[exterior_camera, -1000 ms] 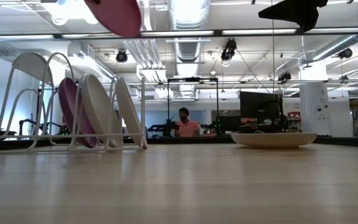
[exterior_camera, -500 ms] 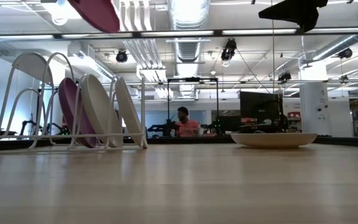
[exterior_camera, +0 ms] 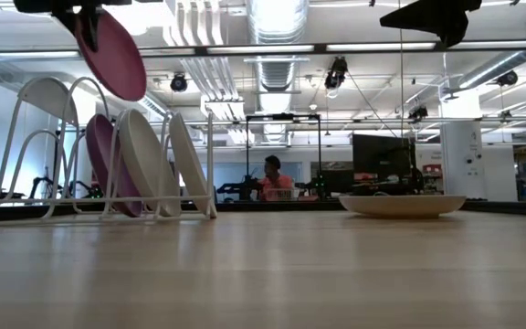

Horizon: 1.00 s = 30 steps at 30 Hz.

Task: Sort dishes
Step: Put the pink plate into the white dish rack

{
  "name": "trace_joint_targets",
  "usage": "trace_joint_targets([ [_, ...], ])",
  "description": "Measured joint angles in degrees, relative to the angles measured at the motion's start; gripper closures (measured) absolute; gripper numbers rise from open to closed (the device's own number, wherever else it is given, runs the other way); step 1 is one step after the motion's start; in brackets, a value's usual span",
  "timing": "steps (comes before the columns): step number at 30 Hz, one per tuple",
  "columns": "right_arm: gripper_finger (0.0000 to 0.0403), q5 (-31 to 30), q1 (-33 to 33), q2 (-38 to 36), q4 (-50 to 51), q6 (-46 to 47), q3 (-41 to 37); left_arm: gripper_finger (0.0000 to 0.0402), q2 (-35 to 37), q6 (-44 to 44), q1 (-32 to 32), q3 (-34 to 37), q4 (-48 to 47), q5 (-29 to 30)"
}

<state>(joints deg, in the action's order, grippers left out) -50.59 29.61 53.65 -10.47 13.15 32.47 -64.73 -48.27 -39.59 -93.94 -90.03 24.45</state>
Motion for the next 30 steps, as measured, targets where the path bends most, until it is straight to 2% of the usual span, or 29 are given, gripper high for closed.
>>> trace_joint_targets([
  [5, 0.0148, 0.00, -0.01, 0.00, 0.01, -0.15, 0.00, 0.0377, -0.30, 2.67, -0.26, -0.10, 0.12, 2.27],
  [12, 0.0146, 0.00, -0.02, 0.00, 0.51, -0.13, 0.00, 0.0377, -0.69, 4.14, -0.95, 0.20, 0.08, 2.32],
  [18, 0.0155, 0.00, 0.00, 0.00, 0.49, -0.10, 0.00, 0.0377, -0.99, 4.99, -1.10, 4.73, 0.31, 4.28],
  [23, 0.0157, 0.01, -0.01, 0.00, 0.82, 0.31, 0.00, 0.0377, -0.51, 5.22, -1.08, 7.74, -0.27, 3.98],
  [30, 0.0152, 0.00, -0.48, 0.00, 0.80, 0.33, 0.00, 0.0377, -0.22, 4.29, -1.06, 7.79, -0.14, 1.62],
])
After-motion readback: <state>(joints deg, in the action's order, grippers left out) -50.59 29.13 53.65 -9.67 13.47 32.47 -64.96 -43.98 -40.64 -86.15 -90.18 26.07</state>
